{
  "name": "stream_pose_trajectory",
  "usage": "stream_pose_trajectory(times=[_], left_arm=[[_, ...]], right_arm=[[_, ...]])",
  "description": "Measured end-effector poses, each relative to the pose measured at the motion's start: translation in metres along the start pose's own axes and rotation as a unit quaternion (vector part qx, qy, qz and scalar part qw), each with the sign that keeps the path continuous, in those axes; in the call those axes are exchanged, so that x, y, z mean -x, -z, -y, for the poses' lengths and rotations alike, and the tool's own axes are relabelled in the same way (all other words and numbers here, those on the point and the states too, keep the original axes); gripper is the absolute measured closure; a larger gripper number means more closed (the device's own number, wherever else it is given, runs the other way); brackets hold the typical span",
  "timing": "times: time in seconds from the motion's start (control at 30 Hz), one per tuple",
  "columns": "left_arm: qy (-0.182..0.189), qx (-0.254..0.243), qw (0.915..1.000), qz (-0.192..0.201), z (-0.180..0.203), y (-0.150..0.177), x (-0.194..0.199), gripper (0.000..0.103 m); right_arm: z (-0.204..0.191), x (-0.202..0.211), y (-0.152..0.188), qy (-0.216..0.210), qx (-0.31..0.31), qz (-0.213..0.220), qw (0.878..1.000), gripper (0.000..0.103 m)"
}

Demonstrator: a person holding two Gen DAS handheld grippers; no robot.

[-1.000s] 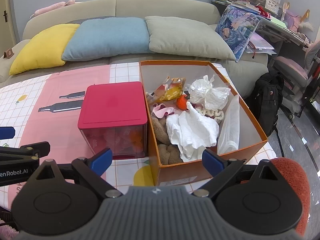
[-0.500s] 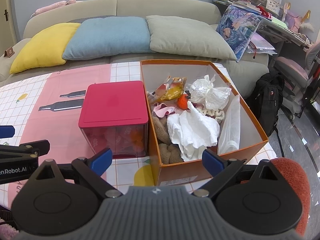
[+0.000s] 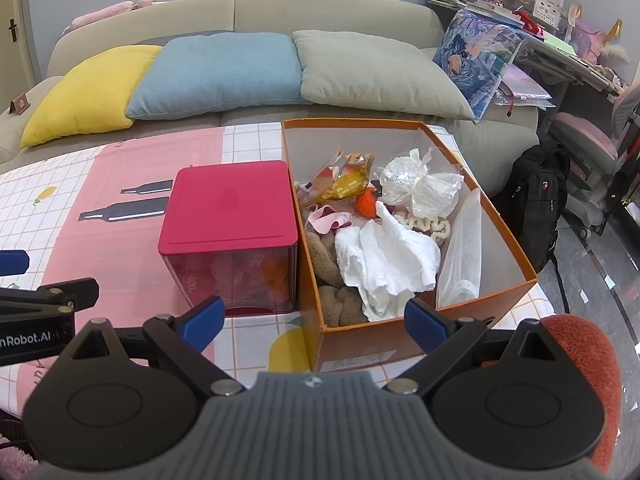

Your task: Organize soft objects

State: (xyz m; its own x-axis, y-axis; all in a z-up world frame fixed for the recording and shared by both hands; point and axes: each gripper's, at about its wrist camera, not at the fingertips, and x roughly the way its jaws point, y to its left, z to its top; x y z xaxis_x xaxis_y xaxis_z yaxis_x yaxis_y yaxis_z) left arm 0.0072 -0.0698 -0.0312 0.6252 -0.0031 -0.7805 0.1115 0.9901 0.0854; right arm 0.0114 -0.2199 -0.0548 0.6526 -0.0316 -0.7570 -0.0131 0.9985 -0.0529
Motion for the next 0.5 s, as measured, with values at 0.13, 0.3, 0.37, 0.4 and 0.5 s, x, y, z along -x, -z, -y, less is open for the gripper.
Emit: stream_pose_trajectory(times=[0.13,0.3,0.37,0.4,0.5], left_arm=[[0.000,0.000,1.0000,0.000,0.0000,0.0001,0.0002,0.008],[0.000,0.002,1.0000,-0.001,-0.0003,-0.0005,0.0012,0.008],[0.000,0.003,1.0000,-0.001,-0.0003,-0.0008,0.0018,0.008],[0.001,0.002,1.0000,-0.001,-0.0003,-0.0007,0.0016,0.008],[0.001,0.003,1.0000,-0.001,-0.0003,-0.0003,0.0018,0.008]], right_arm=[[0.0006,-0.0003,0.0000,-0.001,0.000,-0.001,1.000,0.008],[0.0012,-0.0011,0.0004,-0.002,0.000,-0.003,1.000,0.008],[0.0009,-0.0011,0.0004,-0.002,-0.001,-0.003,1.000,0.008],[0.0006,-0.0011,0.0006,-0.002,-0.001,-0.003,1.000,0.008],[0.0005,-0.0022,0.0003,-0.003,0.001,-0.005,1.000,0.008]])
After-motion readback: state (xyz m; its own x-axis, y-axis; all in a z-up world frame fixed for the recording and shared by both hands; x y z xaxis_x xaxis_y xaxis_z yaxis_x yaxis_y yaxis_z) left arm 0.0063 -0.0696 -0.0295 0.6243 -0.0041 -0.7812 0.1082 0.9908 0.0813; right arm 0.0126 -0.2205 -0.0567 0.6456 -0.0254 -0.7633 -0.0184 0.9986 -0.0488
